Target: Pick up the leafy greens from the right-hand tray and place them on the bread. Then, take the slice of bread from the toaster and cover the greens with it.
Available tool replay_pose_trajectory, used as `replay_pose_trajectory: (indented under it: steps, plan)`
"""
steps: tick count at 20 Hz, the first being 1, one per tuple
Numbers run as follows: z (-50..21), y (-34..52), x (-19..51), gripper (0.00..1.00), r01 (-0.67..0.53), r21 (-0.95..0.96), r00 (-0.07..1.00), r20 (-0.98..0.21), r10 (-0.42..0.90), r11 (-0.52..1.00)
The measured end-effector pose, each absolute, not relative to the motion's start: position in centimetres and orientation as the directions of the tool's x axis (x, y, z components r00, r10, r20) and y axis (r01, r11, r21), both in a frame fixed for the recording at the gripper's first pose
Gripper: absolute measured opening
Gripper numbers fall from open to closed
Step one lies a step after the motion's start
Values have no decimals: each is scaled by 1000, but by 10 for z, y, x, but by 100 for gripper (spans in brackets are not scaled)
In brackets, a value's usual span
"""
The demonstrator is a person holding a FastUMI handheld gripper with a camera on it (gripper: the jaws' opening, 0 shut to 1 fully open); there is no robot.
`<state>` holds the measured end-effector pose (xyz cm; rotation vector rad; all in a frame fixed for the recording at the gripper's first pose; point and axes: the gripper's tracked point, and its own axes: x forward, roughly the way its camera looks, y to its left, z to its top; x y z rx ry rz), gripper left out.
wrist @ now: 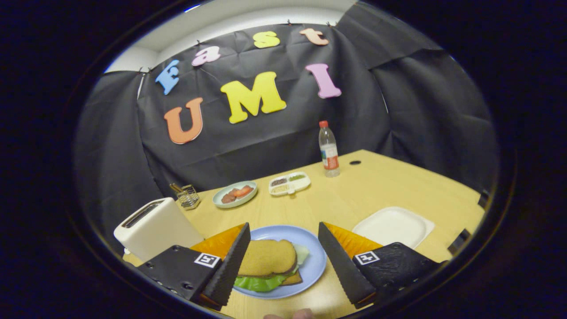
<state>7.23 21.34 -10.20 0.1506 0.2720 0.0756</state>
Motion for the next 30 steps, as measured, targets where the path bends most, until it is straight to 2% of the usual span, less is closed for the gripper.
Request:
replay_pose_trajectory:
  steps: [5, 8, 10, 15, 19, 23, 30]
  plan:
    - [1, 216, 25, 95, -111, -15, 989, -102, 109, 994]
    - [38, 226, -4, 96, -174, -2, 982, -71, 173, 985]
    - [58, 222, -19, 95, -173, 16, 984, -34, 174, 985]
    - [77, 231, -47, 95, -192, -11, 981, 9, 192, 981]
    - [76, 230, -61, 95, -190, 40, 982, 31, 188, 981]
    - [68, 220, -66, 96, -155, 28, 987, 54, 154, 987]
    - [57, 230, -66, 96, -175, -27, 981, 79, 177, 984]
